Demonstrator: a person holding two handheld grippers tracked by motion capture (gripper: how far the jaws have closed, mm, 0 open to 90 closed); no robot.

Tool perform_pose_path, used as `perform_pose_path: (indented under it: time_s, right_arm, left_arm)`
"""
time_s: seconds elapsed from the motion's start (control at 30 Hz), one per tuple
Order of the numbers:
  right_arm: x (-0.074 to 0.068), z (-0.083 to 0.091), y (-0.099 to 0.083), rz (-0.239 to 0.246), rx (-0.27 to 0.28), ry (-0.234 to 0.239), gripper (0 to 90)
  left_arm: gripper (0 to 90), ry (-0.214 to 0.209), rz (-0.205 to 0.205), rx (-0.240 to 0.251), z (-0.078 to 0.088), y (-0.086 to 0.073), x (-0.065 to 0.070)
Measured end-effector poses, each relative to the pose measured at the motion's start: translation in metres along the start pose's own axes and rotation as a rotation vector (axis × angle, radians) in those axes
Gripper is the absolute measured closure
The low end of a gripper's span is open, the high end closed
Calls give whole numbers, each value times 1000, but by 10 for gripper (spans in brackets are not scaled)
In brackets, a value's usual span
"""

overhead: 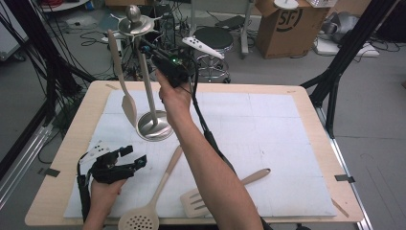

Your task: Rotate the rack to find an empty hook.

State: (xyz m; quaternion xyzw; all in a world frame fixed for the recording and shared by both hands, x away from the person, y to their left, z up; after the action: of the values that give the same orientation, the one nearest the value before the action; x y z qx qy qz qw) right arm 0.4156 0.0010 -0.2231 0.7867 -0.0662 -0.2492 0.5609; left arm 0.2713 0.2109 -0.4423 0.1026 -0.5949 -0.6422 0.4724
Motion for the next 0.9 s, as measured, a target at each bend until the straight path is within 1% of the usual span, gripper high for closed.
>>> perform_pose_path:
  time_s: [0.1, 0.13, 0.17, 0.23, 0.33, 0.43, 0.47, 0.57, 0.67, 0.7, 0.77, 0.9]
  right_arm:
    - [11, 7, 0, -37, 36, -7, 898]
    - [15, 9, 0, -41, 55, -3, 898]
    - [18, 10, 0, -46, 67, -10, 898]
    - [22, 13, -1, -36, 97, -34, 900]
    - [26, 13, -2, 25, 123, -49, 900]
    - [27, 14, 0, 24, 168, -45, 900]
    - [28, 15, 1, 15, 179, -43, 900]
    - [33, 17, 3, 12, 187, -46, 900]
    - [35, 18, 6, 8, 207, -35, 900]
    - [35, 18, 7, 1, 206, -24, 900]
    - [34, 18, 7, 4, 204, -16, 900]
    - [31, 17, 7, 22, 193, -4, 900]
  left_arm:
    - [199, 0, 0, 2, 0, 0, 1]
    - [199, 0, -1, -1, 0, 0, 0]
    - [199, 0, -1, -2, 0, 0, 0]
    - [198, -2, -3, -5, 0, 0, 0]
    - [199, 3, -3, -2, -1, 0, 1]
    - [199, -4, -7, -7, -2, 0, 2]
    - [199, -1, -8, -5, -2, 0, 2]
    - [199, 1, -2, 0, -1, 0, 1]
    - [198, 1, -2, 1, -1, 0, 1]
    - [199, 0, -3, -2, -1, 0, 1]
    - [198, -2, -6, -7, -1, 0, 1]
    - [199, -1, -1, -2, -1, 0, 1]
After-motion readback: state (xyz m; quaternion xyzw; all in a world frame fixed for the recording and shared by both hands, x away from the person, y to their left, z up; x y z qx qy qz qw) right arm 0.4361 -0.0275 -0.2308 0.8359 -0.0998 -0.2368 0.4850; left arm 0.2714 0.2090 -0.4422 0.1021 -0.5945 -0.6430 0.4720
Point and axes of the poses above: each handheld gripper's, and its own axes: z roughly backward along the jaws, y roughly out of its top, x roughly to its right, the point moved 2 cm from there along -z, roughly forward along the jaws, and after that the axes turned 6 degrees about z, right-handed, at the moved point
